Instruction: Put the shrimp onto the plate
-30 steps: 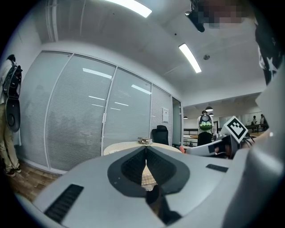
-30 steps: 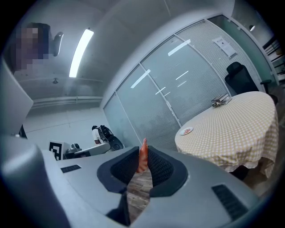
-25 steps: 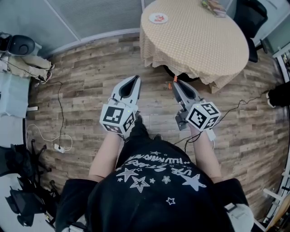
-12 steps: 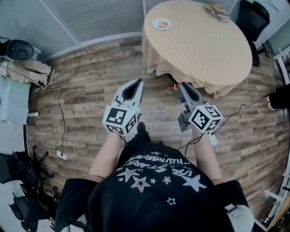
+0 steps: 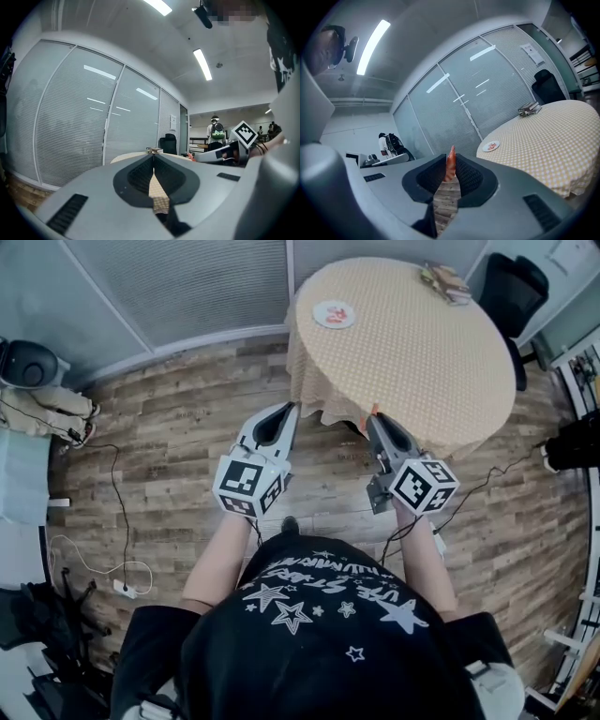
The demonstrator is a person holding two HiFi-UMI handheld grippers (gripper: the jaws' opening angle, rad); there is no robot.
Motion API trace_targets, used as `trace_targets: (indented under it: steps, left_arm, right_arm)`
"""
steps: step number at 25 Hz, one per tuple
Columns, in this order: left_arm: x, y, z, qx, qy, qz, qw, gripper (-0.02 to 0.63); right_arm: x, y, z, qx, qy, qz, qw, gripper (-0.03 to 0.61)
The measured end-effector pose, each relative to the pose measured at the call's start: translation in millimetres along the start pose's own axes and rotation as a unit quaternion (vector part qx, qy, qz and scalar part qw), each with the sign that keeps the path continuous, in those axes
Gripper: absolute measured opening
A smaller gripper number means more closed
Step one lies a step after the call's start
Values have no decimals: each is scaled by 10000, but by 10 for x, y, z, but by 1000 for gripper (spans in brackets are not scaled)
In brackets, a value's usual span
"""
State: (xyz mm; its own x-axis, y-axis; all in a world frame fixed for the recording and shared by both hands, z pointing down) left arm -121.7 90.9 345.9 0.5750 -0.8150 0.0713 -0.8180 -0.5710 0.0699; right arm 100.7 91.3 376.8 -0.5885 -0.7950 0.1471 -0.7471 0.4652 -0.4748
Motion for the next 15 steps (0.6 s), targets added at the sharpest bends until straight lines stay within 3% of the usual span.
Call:
trace_targets:
  steps: [15]
  left_arm:
    - [209,714,-55,-95,157,-378,9991,9]
  right_arm:
    - [511,74,-64,182,-51,-581,9981,71]
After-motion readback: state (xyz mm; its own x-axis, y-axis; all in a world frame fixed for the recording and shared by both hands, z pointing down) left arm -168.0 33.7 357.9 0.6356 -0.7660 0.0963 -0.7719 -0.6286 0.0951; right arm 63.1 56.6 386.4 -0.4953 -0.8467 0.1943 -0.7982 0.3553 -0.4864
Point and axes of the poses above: the fingertips, and each gripper's own axes: x forward along the fingers, y to its left, z out of its top, the point moved 6 cm from there along -x, backward along the fingers, and after that the axes turned 2 degrees about y, right-handed, at the moved point
